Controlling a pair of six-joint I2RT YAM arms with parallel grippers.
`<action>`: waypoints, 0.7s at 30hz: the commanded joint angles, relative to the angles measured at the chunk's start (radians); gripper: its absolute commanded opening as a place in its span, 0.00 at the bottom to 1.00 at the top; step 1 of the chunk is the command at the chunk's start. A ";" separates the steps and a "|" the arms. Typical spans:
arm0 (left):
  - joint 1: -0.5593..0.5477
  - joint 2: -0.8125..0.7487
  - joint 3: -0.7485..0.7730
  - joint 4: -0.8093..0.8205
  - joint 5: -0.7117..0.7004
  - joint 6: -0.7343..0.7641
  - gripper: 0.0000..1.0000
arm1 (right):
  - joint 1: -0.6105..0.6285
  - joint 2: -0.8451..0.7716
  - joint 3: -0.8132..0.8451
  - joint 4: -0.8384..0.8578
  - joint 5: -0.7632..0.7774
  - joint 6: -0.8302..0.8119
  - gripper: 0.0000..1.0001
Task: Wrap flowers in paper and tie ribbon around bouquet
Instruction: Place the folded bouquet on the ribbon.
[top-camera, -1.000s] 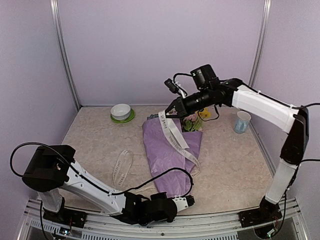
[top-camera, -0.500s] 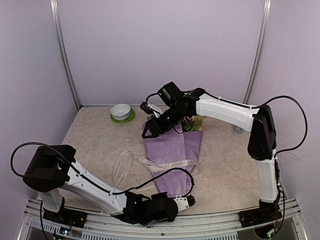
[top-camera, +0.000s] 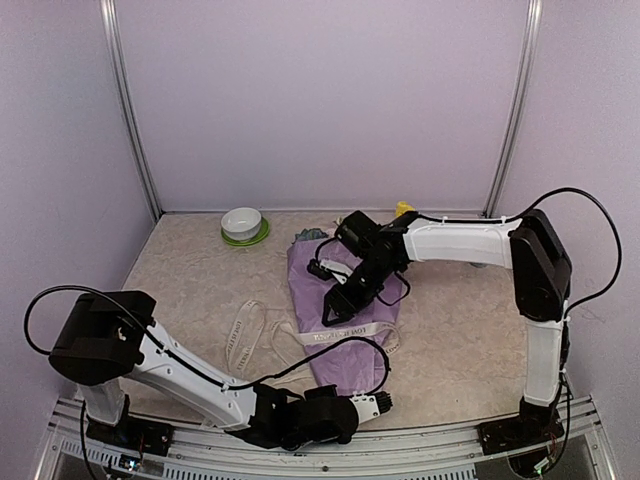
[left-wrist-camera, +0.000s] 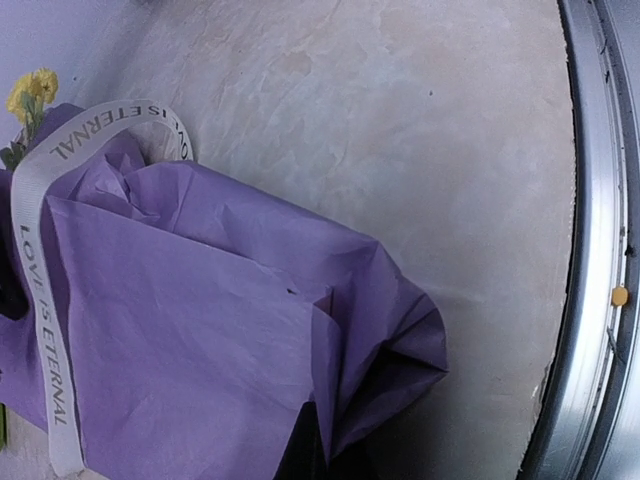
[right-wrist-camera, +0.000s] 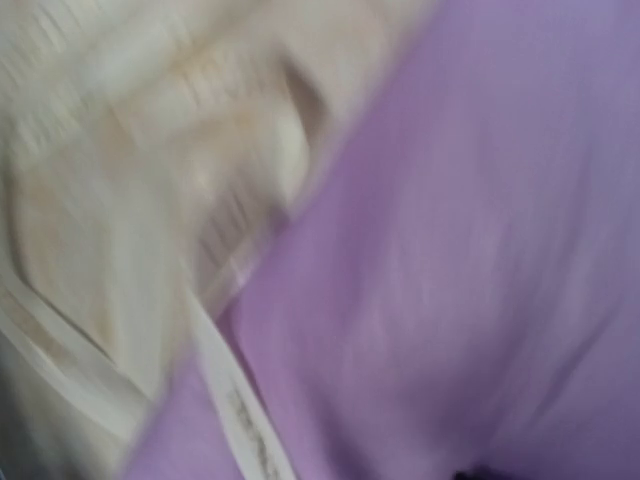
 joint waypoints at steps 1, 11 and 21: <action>0.006 0.028 0.028 -0.033 0.038 -0.015 0.00 | -0.006 -0.043 -0.126 0.075 -0.027 -0.006 0.53; 0.006 0.002 0.043 -0.084 0.060 -0.035 0.00 | -0.025 -0.059 -0.322 0.232 0.024 0.037 0.48; 0.042 -0.153 0.119 -0.222 0.203 -0.134 0.71 | -0.067 -0.070 -0.379 0.290 0.006 0.038 0.46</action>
